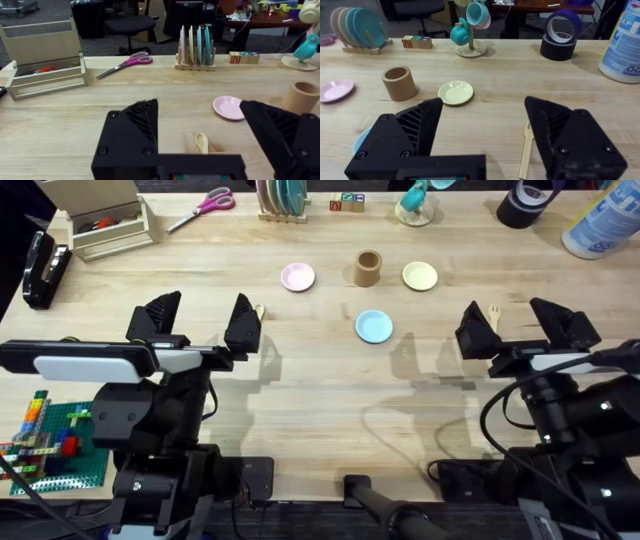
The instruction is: Pick up a utensil and set it on the pink plate, then put the other utensil in the container.
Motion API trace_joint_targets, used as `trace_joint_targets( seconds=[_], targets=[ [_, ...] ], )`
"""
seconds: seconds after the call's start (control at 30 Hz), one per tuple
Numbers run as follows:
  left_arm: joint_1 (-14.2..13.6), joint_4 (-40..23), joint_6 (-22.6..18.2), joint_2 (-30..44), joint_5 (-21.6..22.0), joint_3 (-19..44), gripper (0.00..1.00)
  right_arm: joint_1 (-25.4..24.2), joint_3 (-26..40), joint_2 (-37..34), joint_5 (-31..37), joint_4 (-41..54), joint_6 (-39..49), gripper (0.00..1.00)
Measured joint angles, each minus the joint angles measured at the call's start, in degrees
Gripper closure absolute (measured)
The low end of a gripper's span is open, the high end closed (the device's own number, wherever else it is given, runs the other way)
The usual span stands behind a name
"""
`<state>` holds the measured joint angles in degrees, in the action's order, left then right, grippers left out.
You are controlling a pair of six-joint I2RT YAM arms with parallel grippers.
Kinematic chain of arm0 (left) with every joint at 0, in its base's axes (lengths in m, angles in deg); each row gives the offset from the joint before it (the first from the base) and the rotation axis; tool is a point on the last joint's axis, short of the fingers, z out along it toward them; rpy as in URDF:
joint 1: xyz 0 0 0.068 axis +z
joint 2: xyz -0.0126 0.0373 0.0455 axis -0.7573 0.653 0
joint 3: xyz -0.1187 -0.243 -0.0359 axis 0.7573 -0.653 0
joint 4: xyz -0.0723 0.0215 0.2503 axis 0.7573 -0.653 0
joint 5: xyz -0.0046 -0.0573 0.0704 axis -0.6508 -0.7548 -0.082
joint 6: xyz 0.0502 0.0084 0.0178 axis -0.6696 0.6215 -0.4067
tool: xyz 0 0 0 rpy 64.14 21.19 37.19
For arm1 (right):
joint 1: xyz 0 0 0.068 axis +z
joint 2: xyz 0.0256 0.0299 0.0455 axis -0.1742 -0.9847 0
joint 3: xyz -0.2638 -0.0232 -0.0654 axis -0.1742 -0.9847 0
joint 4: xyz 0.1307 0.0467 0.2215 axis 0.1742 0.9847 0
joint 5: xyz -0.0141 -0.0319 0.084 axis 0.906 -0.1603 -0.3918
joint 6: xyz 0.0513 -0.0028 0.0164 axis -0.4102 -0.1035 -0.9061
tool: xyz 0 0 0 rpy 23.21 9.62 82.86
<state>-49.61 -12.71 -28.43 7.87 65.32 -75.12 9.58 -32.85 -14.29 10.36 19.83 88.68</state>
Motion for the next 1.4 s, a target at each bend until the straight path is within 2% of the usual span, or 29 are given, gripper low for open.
trace_joint_targets(
  seconds=[0.73,1.0,1.2,1.4],
  targets=[
    [-0.02,-0.52,-0.02,0.00,-0.11,0.00,0.006,-0.11,0.02,-0.01,-0.17,0.28,-0.42,0.003],
    [-0.02,0.45,0.54,0.00,-1.38,0.08,0.007,-0.11,0.15,-0.02,-0.20,0.37,-0.63,0.003],
    [-0.02,-5.34,0.93,0.00,-1.65,3.86,0.007,-0.11,4.18,-0.02,-0.22,6.59,-0.63,0.005],
    [-0.02,-15.24,1.09,0.00,-1.75,14.22,0.008,-0.11,14.30,-0.06,-1.18,17.09,-0.81,0.005]
  ],
)
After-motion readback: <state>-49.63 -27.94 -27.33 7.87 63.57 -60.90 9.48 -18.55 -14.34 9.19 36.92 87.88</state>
